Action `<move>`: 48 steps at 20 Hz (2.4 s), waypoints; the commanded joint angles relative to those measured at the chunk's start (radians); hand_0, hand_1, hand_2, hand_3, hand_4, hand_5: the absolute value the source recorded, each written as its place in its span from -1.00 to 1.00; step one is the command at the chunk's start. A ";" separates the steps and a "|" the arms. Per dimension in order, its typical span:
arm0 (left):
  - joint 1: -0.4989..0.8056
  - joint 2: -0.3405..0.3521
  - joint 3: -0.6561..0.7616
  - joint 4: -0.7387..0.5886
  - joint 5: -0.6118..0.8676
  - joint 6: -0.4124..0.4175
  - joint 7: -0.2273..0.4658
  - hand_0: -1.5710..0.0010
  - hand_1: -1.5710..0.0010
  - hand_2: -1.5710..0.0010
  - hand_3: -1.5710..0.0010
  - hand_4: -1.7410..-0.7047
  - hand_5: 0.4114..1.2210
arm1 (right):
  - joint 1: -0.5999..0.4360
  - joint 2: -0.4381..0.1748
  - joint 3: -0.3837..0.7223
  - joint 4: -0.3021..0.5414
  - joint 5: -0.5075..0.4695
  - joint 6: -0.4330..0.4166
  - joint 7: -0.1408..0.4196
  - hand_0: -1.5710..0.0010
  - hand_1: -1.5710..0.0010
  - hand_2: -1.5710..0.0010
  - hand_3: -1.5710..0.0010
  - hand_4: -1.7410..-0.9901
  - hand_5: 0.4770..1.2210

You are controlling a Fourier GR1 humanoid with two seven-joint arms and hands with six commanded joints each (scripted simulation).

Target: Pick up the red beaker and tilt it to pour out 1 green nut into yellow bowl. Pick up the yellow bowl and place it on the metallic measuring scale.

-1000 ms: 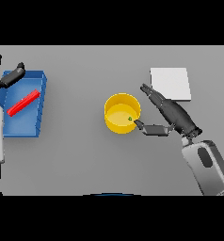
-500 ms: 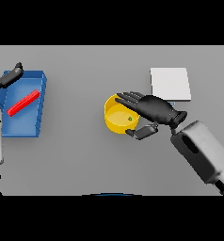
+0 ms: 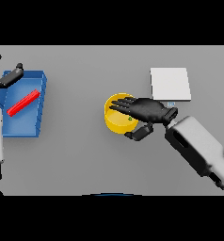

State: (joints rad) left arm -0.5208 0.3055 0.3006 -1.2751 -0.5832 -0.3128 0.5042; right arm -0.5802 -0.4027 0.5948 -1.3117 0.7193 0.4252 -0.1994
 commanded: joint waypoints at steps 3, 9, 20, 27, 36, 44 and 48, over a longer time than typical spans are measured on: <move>-0.002 -0.003 0.000 -0.003 0.004 0.001 -0.010 1.00 1.00 1.00 1.00 0.82 -0.23 | -0.010 0.001 0.021 0.041 0.017 0.005 -0.015 1.00 1.00 1.00 1.00 0.28 -0.46; -0.012 -0.004 -0.004 -0.009 -0.002 -0.001 0.015 1.00 1.00 1.00 1.00 0.84 -0.22 | -0.033 0.024 0.050 0.110 0.035 0.012 -0.027 1.00 1.00 1.00 1.00 0.23 -0.40; -0.007 -0.003 -0.002 -0.021 0.003 -0.009 0.021 1.00 1.00 1.00 1.00 0.83 -0.22 | -0.044 0.044 0.062 0.144 0.039 0.008 -0.041 0.40 0.52 0.52 0.47 -0.30 0.40; 0.016 -0.013 -0.007 -0.043 0.002 -0.010 0.021 1.00 1.00 1.00 1.00 0.83 -0.20 | -0.054 0.032 0.069 0.140 0.017 0.023 -0.051 -0.67 -0.60 -0.59 -0.39 -0.74 0.88; 0.009 -0.001 -0.007 -0.041 0.001 -0.014 0.011 1.00 1.00 1.00 1.00 0.85 -0.22 | -0.072 -0.018 0.022 0.018 -0.052 0.101 0.033 -0.96 -0.95 -0.95 -0.73 -0.94 0.98; -0.002 0.003 -0.001 -0.036 0.001 0.000 -0.005 1.00 1.00 1.00 1.00 0.82 -0.18 | -0.122 -0.049 -0.013 -0.005 -0.091 0.142 0.104 -0.99 -0.98 -0.99 -0.64 -0.95 0.99; 0.001 0.013 0.003 -0.038 0.003 -0.007 -0.007 1.00 1.00 1.00 1.00 0.84 -0.16 | -0.159 -0.102 -0.046 0.018 -0.077 0.120 0.137 -0.92 -0.97 -1.00 -0.69 -0.95 1.00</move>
State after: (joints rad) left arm -0.5196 0.3189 0.3035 -1.3129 -0.5800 -0.3198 0.4968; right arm -0.7389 -0.5054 0.5481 -1.2934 0.6427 0.5457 -0.0575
